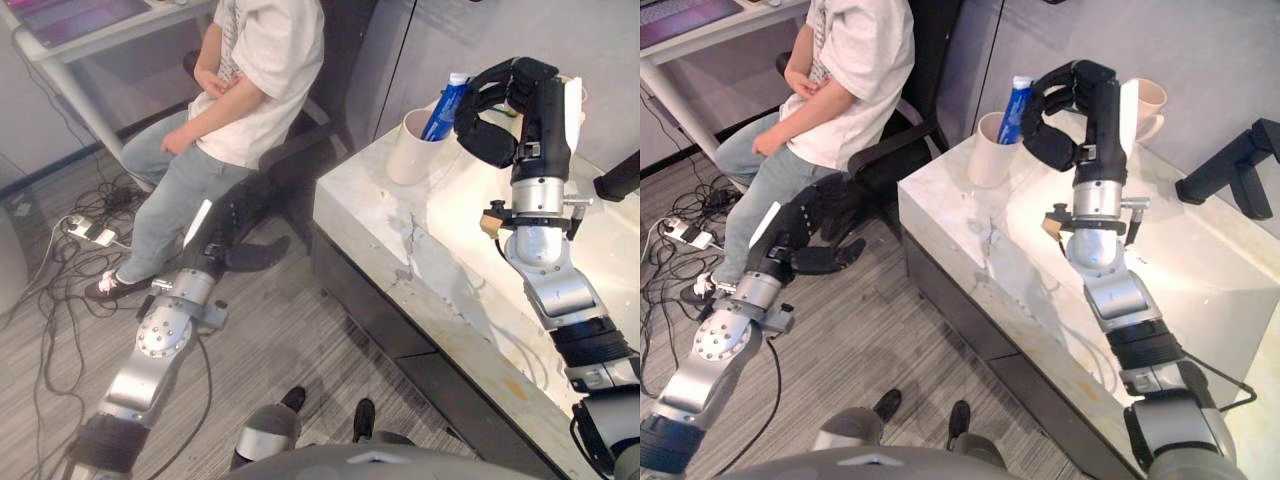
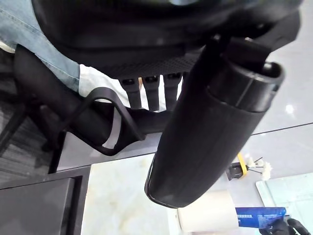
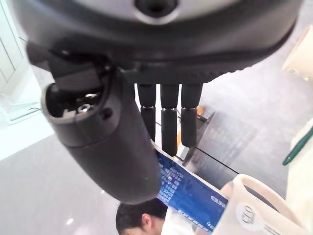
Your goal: Organize the bathroom.
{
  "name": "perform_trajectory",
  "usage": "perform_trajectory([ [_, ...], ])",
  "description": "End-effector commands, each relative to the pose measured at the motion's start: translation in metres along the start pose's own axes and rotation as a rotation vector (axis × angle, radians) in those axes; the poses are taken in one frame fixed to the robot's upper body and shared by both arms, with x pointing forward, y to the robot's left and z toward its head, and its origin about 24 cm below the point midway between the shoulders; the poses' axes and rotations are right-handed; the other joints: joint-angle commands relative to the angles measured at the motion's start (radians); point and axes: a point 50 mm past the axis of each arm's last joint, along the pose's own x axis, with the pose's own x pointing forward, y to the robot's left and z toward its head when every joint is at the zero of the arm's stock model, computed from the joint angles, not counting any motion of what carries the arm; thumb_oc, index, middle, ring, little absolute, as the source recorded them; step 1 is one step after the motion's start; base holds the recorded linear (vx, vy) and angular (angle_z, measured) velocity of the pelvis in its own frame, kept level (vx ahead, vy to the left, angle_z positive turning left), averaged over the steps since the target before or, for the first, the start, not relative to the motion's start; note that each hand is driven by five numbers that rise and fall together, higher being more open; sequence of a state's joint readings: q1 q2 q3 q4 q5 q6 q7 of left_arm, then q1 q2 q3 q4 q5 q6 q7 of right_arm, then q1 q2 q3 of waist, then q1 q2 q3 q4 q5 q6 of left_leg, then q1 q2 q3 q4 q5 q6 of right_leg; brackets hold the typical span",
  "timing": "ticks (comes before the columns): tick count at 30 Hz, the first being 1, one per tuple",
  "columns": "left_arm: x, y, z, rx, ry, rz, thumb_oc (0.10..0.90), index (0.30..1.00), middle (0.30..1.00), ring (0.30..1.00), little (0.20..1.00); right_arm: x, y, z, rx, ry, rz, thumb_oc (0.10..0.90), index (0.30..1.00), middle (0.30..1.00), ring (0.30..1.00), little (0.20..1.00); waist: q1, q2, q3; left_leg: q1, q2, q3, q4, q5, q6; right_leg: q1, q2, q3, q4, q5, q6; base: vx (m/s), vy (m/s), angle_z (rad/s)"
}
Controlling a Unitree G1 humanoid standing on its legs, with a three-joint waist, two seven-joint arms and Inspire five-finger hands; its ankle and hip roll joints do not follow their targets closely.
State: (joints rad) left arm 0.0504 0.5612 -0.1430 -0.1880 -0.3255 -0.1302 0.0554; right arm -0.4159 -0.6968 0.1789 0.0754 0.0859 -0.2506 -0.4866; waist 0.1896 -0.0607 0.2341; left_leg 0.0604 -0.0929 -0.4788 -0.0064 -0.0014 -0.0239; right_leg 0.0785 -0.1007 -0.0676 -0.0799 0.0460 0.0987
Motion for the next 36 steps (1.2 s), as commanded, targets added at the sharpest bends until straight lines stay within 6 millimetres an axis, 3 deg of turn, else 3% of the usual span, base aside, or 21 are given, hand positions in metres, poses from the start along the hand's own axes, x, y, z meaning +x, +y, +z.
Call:
perform_trajectory([
  [1,-0.004,0.0,0.045,-0.011,-0.249,-0.019,0.8,0.9,0.9,0.9,0.9,0.022,-0.025,0.032,0.01,-0.144,-0.089,0.8,0.9,0.9,0.9,0.9,-0.013,0.01,-0.126,-0.001,-0.004,0.17,-0.035,-0.025,0.05,-0.004,0.063,-0.04,0.019,-0.033,-0.034,0.0,0.0,0.0],
  [5,-0.003,-0.001,0.04,0.0,-0.219,-0.001,0.8,0.9,0.9,0.9,0.9,0.019,-0.025,0.023,0.003,-0.09,-0.088,0.8,0.9,0.9,0.9,0.9,-0.023,0.01,-0.124,0.003,-0.003,0.183,-0.036,-0.027,0.052,-0.003,0.064,-0.035,0.02,-0.033,-0.034,-0.03,0.028,-0.02],
  [12,-0.004,0.005,0.009,-0.005,-0.06,0.107,0.8,0.9,0.9,0.9,0.9,0.015,-0.027,0.012,0.011,-0.029,-0.089,0.8,0.9,0.9,0.9,0.9,-0.038,0.008,-0.124,0.007,-0.008,0.206,-0.03,-0.037,0.061,-0.005,0.061,-0.014,0.022,-0.026,-0.028,-0.08,0.047,-0.05],
  [21,-0.009,0.014,-0.011,-0.002,0.011,0.243,0.8,0.9,0.9,0.9,0.9,0.013,-0.038,0.019,0.064,-0.056,-0.156,0.8,0.9,0.9,0.9,0.9,-0.059,0.009,-0.122,0.017,-0.01,0.227,-0.053,-0.03,0.07,-0.016,0.062,0.016,0.019,-0.007,-0.018,-0.12,0.07,-0.1],
  [27,-0.031,0.049,-0.038,0.014,0.11,0.557,0.8,0.9,0.9,0.9,0.9,-0.006,-0.076,0.027,0.18,-0.099,-0.339,0.8,0.9,0.9,0.9,0.9,-0.1,0.013,-0.113,0.022,-0.014,0.265,-0.067,-0.029,0.078,-0.057,0.062,0.066,0.026,0.026,0.0,-0.18,0.106,-0.26],
  [31,-0.051,0.073,-0.053,0.095,0.159,0.752,0.8,0.9,0.9,0.9,0.9,-0.034,-0.116,0.03,0.209,-0.138,-0.54,0.8,0.9,0.9,0.9,0.9,-0.145,0.018,-0.105,0.023,-0.018,0.309,-0.073,-0.031,0.086,-0.093,0.066,0.108,0.033,0.053,0.016,-0.18,0.119,-0.38],
  [33,-0.056,0.08,-0.055,0.144,0.167,0.804,0.8,0.9,0.9,0.9,0.9,-0.041,-0.127,0.028,0.206,-0.137,-0.596,0.8,0.9,0.9,0.9,0.9,-0.156,0.02,-0.105,0.024,-0.018,0.319,-0.076,-0.031,0.088,-0.105,0.068,0.117,0.038,0.058,0.02,-0.14,0.11,-0.37],
  [36,-0.082,0.113,-0.072,0.167,0.257,1.017,0.8,0.9,0.9,0.9,0.9,-0.064,-0.159,0.014,0.202,-0.083,-0.787,0.8,0.9,0.9,0.9,0.9,-0.202,0.023,-0.104,0.026,-0.022,0.343,-0.08,-0.034,0.089,-0.151,0.069,0.143,0.058,0.079,0.037,-0.15,0.125,-0.38],
])
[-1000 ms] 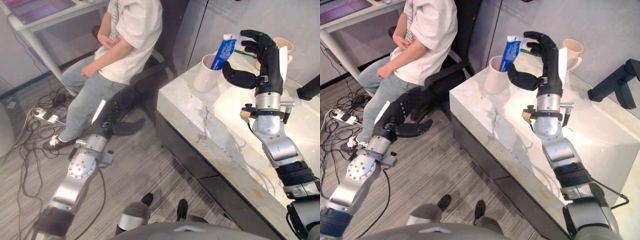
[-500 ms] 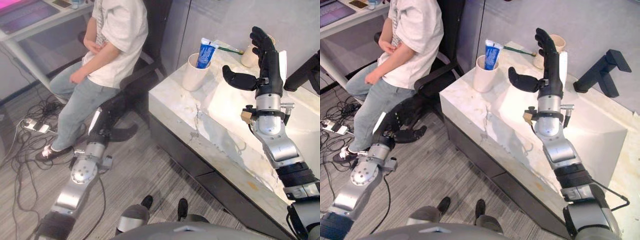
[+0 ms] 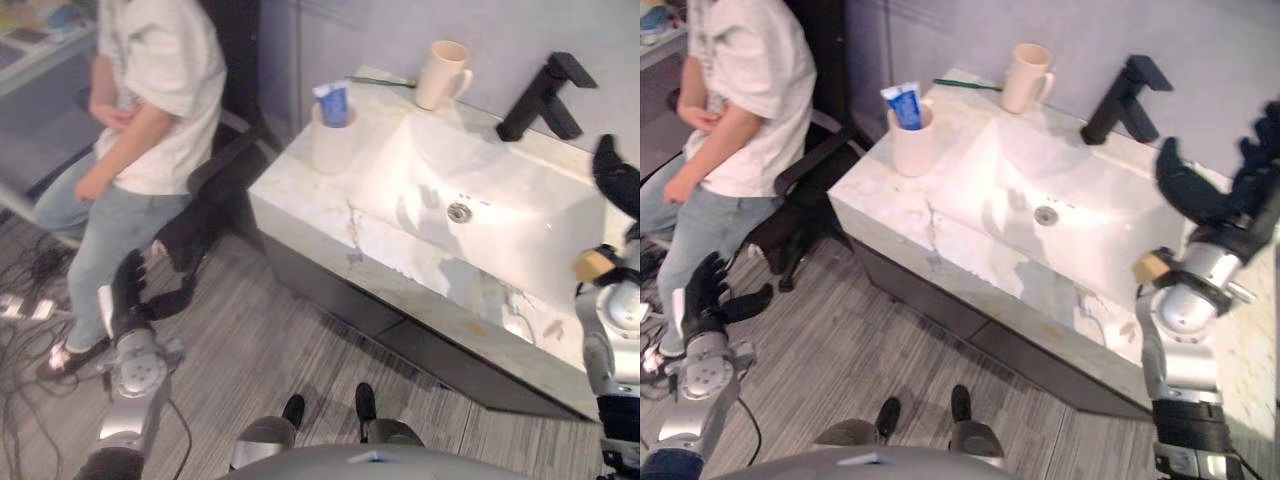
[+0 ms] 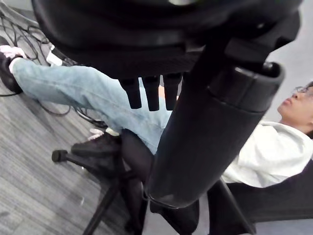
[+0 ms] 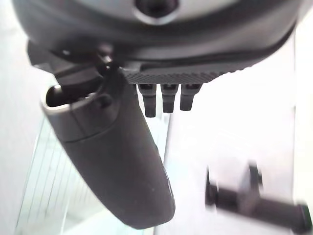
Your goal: Organize the bathroom.
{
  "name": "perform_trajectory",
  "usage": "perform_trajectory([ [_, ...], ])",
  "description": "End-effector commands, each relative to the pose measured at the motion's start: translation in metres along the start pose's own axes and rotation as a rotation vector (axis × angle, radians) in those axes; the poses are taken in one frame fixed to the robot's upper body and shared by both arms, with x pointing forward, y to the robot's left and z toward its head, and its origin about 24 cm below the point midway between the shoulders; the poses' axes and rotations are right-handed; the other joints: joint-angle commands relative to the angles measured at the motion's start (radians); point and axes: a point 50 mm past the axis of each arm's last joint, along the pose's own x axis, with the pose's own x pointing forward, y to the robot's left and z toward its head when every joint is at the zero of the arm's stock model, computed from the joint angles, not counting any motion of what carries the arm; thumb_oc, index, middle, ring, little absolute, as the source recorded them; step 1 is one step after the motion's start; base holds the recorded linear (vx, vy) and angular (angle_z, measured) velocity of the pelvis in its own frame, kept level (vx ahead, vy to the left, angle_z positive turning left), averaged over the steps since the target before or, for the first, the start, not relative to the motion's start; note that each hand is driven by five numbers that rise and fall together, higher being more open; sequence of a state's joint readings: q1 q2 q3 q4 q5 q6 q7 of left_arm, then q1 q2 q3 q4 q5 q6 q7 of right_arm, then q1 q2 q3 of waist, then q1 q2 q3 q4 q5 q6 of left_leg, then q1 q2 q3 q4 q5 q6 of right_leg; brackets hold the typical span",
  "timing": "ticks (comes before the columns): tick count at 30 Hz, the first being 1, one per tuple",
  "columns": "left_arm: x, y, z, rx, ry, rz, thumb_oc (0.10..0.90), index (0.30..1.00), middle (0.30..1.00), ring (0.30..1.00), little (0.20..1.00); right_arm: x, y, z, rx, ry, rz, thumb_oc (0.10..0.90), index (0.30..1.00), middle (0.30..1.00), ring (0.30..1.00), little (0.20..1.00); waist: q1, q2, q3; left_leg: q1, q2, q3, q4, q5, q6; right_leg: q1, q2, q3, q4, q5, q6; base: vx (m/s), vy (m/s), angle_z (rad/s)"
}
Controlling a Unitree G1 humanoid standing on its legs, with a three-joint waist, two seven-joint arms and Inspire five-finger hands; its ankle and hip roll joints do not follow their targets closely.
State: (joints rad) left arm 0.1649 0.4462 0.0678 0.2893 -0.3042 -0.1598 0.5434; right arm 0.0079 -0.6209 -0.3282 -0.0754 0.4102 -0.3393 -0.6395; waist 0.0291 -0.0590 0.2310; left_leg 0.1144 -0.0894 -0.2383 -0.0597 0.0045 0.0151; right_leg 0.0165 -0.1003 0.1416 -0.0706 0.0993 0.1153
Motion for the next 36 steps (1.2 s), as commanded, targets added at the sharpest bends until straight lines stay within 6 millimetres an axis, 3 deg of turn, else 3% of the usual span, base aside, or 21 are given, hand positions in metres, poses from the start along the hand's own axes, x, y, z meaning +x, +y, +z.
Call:
perform_trajectory([
  [1,0.021,0.038,0.027,-0.038,-0.183,0.221,0.8,0.9,0.9,0.9,0.9,0.024,-0.029,0.04,0.134,-0.22,-0.168,0.8,0.9,0.9,0.9,0.9,-0.048,0.02,-0.101,-0.03,-0.028,0.105,-0.028,-0.039,0.05,-0.104,0.068,-0.065,0.059,0.034,0.025,-0.13,0.067,-0.5],
  [3,0.025,0.057,0.013,-0.026,-0.117,0.296,0.8,0.9,0.9,0.9,0.9,0.025,-0.053,0.028,0.052,-0.167,-0.278,0.8,0.9,0.9,0.9,0.9,-0.056,0.017,-0.095,-0.034,-0.031,0.109,-0.028,-0.035,0.049,-0.128,0.067,-0.076,0.086,0.048,0.029,-0.1,0.012,-0.5],
  [7,0.024,0.075,-0.011,-0.001,-0.022,0.374,0.8,0.9,0.9,0.9,0.9,0.023,-0.087,0.008,-0.016,-0.077,-0.422,0.8,0.9,0.9,0.9,0.9,-0.066,0.017,-0.093,-0.047,-0.034,0.124,-0.028,-0.025,0.05,-0.155,0.084,-0.091,0.16,0.043,0.026,-0.09,0.01,-0.54],
  [8,0.022,0.083,-0.027,0.001,0.057,0.409,0.8,0.9,0.9,0.9,0.9,0.015,-0.112,-0.006,-0.058,-0.003,-0.507,0.8,0.9,0.9,0.9,0.9,-0.078,0.022,-0.098,-0.054,-0.032,0.125,-0.028,-0.018,0.052,-0.161,0.101,-0.084,0.201,0.013,0.018,-0.05,0.022,-0.7],
  [12,0.018,0.088,-0.049,0.024,0.166,0.45,0.8,0.9,0.9,0.9,0.9,-0.009,-0.144,-0.034,-0.14,0.13,-0.598,0.8,0.9,0.9,0.9,0.9,-0.09,0.025,-0.11,-0.068,-0.029,0.139,-0.028,-0.017,0.059,-0.141,0.101,-0.097,0.214,-0.037,0.012,-0.04,0.001,-0.34],
  [13,0.014,0.091,-0.062,0.014,0.258,0.475,0.8,0.9,0.9,0.9,0.9,-0.031,-0.166,-0.053,-0.195,0.236,-0.676,0.8,0.9,0.9,0.9,0.9,-0.092,0.023,-0.121,-0.073,-0.028,0.147,-0.028,-0.024,0.061,-0.111,0.094,-0.116,0.207,-0.067,0.013,-0.01,-0.043,-0.27],
  [15,0.011,0.092,-0.069,0.003,0.303,0.477,0.8,0.9,0.9,0.9,0.9,-0.047,-0.176,-0.066,-0.304,0.317,-0.7,0.8,0.9,0.9,0.9,0.9,-0.084,0.019,-0.127,-0.078,-0.026,0.154,-0.028,-0.023,0.061,-0.091,0.088,-0.137,0.197,-0.083,0.012,0.01,-0.063,-0.19],
  [16,0.002,0.092,-0.082,0.022,0.363,0.474,0.8,0.9,0.9,0.9,0.9,-0.067,-0.181,-0.08,-0.393,0.425,-0.701,0.8,0.9,0.9,0.9,0.9,-0.069,0.015,-0.132,-0.082,-0.021,0.171,-0.028,-0.028,0.059,-0.061,0.075,-0.179,0.157,-0.099,0.009,-0.01,-0.068,-0.15],
  [17,-0.001,0.092,-0.086,0.025,0.381,0.466,0.8,0.9,0.9,0.9,0.9,-0.073,-0.183,-0.084,-0.404,0.449,-0.698,0.8,0.9,0.9,0.9,0.9,-0.065,0.014,-0.133,-0.082,-0.021,0.175,-0.028,-0.03,0.058,-0.054,0.072,-0.185,0.145,-0.096,0.01,-0.02,-0.094,-0.52],
  [19,-0.019,0.08,-0.112,0.09,0.532,0.324,0.8,0.9,0.9,0.9,0.9,-0.12,-0.183,-0.118,-0.528,0.715,-0.574,0.8,0.9,0.9,0.9,0.9,-0.045,0.015,-0.133,-0.08,-0.018,0.184,-0.028,-0.034,0.056,-0.026,0.068,-0.2,0.087,-0.081,0.011,-0.01,-0.069,-0.72],
  [21,-0.033,0.073,-0.127,0.097,0.623,0.233,0.8,0.9,0.9,0.9,0.9,-0.149,-0.173,-0.135,-0.549,0.863,-0.497,0.8,0.9,0.9,0.9,0.9,-0.04,0.02,-0.131,-0.081,-0.016,0.183,-0.028,-0.031,0.057,-0.022,0.07,-0.199,0.077,-0.079,0.007,-0.02,-0.037,-0.17],
  [22,-0.042,0.073,-0.136,0.136,0.659,0.181,0.8,0.9,0.9,0.9,0.9,-0.172,-0.17,-0.145,-0.548,0.982,-0.432,0.8,0.9,0.9,0.9,0.9,-0.038,0.023,-0.132,-0.081,-0.016,0.182,-0.028,-0.029,0.058,-0.022,0.072,-0.2,0.075,-0.081,0.004,-0.02,-0.027,-0.04],
  [27,-0.07,0.054,-0.161,0.158,0.845,-0.117,0.8,0.9,0.9,0.9,0.9,-0.263,-0.152,-0.166,-0.568,1.475,-0.137,0.8,0.9,0.9,0.9,0.9,-0.035,0.038,-0.136,-0.079,-0.018,0.176,-0.028,-0.025,0.063,-0.022,0.079,-0.201,0.082,-0.095,-0.008,-0.01,-0.005,0.01],
  [30,-0.071,0.041,-0.163,0.158,0.893,-0.232,0.8,0.9,0.9,0.9,0.9,-0.293,-0.148,-0.166,-0.549,1.665,-0.098,0.8,0.9,0.9,0.9,0.9,-0.042,0.049,-0.139,-0.074,-0.018,0.179,-0.028,-0.027,0.064,-0.026,0.08,-0.207,0.094,-0.104,-0.012,-0.02,0.005,0.19],
  [36,-0.075,0.021,-0.164,0.177,0.945,-0.347,0.8,0.9,0.9,0.9,0.9,-0.316,-0.141,-0.164,-0.592,1.824,-0.005,0.8,0.9,0.9,0.9,0.9,-0.043,0.07,-0.137,-0.065,-0.016,0.182,-0.028,-0.028,0.066,-0.038,0.075,-0.221,0.122,-0.114,-0.011,-0.02,0.012,0.13],
])
